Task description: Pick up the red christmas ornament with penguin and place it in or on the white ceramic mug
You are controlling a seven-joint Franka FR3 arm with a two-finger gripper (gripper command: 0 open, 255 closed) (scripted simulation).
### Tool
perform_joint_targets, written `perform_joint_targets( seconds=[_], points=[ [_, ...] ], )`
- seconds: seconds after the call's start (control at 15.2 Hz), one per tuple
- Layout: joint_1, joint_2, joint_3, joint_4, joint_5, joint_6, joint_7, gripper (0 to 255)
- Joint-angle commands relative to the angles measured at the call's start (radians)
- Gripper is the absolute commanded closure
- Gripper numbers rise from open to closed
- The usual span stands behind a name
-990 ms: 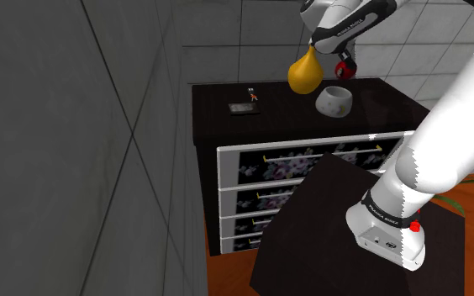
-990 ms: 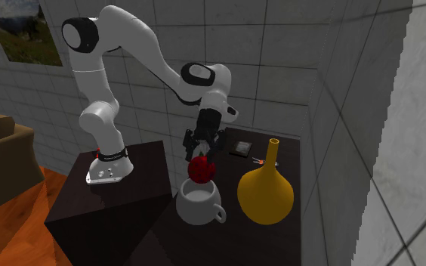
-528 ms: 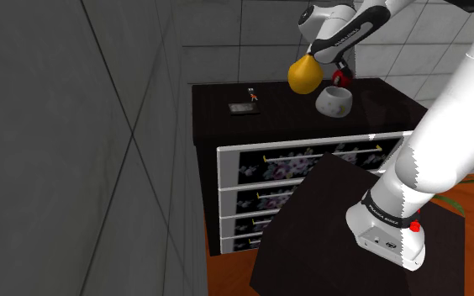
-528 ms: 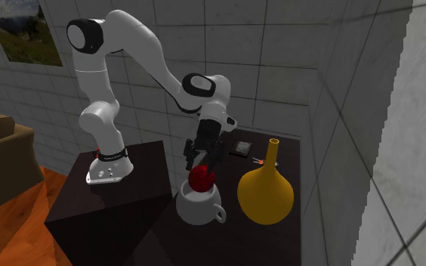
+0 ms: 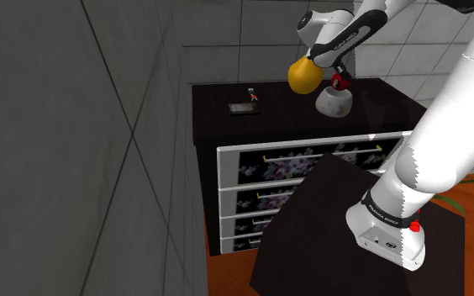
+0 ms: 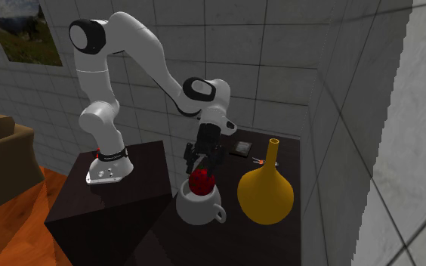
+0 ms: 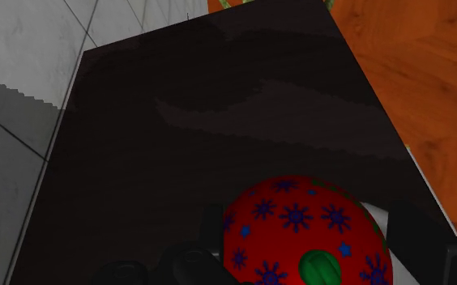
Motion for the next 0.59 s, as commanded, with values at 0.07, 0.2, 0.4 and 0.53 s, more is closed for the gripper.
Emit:
perform_joint_targets(
  seconds=[0.07,0.2,0.4,0.53],
  points=[
    [0.000,0.000,0.000,0.000,0.000,0.000,0.000,255],
    [0.000,0.000,0.000,0.000,0.000,0.000,0.000,0],
    [0.000,0.000,0.000,0.000,0.000,0.000,0.000,0],
    [0.013,-0.012,0.011,0.008,0.011,-0.030,-0.004,0]
  ],
)
